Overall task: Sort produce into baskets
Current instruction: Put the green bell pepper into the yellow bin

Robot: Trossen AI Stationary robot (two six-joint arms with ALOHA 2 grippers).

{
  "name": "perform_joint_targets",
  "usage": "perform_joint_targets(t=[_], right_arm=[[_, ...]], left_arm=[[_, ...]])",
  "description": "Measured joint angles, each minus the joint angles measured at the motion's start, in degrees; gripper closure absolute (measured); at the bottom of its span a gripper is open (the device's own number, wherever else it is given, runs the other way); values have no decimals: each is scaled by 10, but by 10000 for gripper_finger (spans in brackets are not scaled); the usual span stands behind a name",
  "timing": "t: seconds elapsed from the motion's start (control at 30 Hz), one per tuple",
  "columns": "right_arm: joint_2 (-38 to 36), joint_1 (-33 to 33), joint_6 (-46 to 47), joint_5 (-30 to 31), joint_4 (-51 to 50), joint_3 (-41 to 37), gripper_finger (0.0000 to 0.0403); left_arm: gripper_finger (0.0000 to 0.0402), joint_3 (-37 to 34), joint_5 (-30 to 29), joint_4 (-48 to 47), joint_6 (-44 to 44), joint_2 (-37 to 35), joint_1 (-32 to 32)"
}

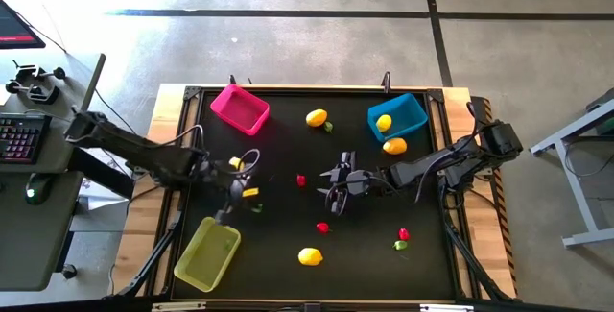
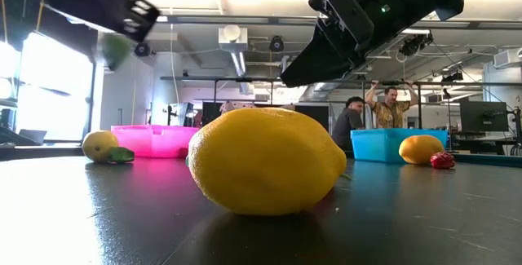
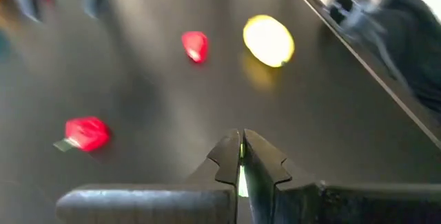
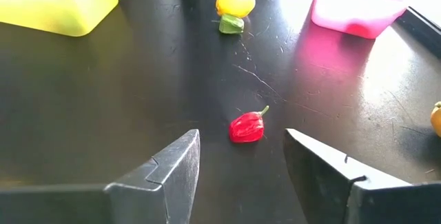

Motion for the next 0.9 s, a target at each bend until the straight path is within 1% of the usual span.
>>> perform_joint_targets(t=[0.23,0.3,0.4,0.53,0.63,0.77,0.9], right_arm=[[0,-8,0,-2,-1,0,201],[0,-11,0,-2,-1,0,201],[0,-11,0,-2,-1,0,201],[0,-11,0,-2,-1,0,201],[0,-11,0,-2,-1,0,201],[0,-11,0,-2,-1,0,201],[0,-11,0,-1,-1,0,201]], left_arm=[[401,0,2,-113,-118,-27,-75],[401,0,15,-141,-156,-28,-97],[401,0,27,-162,-210,-28,-139],[401,0,29,-163,-269,-28,-191],[401,-11,25,-144,-307,-28,-221],[401,-66,23,-72,-351,-28,-244],[401,-121,17,6,-369,-28,-252]])
